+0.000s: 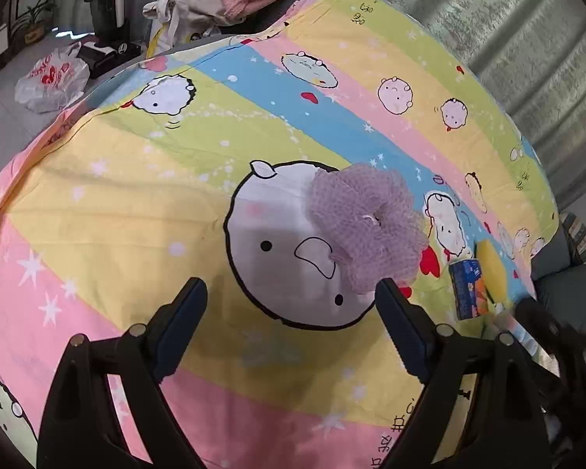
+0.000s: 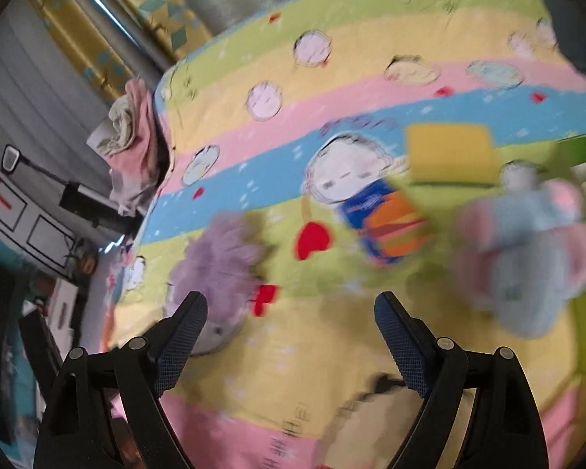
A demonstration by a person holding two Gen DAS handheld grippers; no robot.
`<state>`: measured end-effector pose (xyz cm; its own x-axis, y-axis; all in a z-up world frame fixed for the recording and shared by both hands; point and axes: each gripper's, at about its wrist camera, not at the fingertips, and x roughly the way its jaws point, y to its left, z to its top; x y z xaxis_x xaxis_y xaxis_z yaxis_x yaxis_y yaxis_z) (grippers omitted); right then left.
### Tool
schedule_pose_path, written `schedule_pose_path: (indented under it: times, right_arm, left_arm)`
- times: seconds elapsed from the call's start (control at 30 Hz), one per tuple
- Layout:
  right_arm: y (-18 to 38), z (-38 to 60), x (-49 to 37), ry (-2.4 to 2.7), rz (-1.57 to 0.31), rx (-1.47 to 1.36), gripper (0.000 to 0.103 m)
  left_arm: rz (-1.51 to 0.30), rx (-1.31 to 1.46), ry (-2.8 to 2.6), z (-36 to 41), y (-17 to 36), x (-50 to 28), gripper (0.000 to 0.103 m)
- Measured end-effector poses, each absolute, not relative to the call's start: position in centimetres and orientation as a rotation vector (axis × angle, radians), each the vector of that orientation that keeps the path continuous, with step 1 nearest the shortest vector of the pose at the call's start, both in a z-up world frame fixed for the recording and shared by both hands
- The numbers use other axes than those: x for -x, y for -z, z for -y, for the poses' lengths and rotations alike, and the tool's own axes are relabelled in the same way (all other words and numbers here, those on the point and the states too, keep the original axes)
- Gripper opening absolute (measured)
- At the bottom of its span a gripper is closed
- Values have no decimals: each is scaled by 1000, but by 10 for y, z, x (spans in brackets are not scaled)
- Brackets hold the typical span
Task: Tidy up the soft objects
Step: 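Move the right tool to the purple mesh bath puff and grasp it, then lift the purple bath puff with the right tool and carry it over the box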
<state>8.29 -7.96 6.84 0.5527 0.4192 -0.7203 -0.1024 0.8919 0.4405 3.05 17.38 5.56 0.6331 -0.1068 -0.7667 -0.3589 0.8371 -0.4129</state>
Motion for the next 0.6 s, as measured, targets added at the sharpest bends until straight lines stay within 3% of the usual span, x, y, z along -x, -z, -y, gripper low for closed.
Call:
schedule_pose_path:
  times: [0.33,0.47,0.6]
  right_arm:
    - [-32,-14,-136,-417,-1056,-348,72]
    - [-15,-33,-146,-357,-1068,-266,51]
    - [-15,-23,-144,-325,-1041,-265,17]
  left_arm:
    - [-896,655,-188,-198,-53,-28,87]
    - [-890,660,-191,-204,-57,-28,87]
    - [-896,675,-169,-205,-56,-30,87]
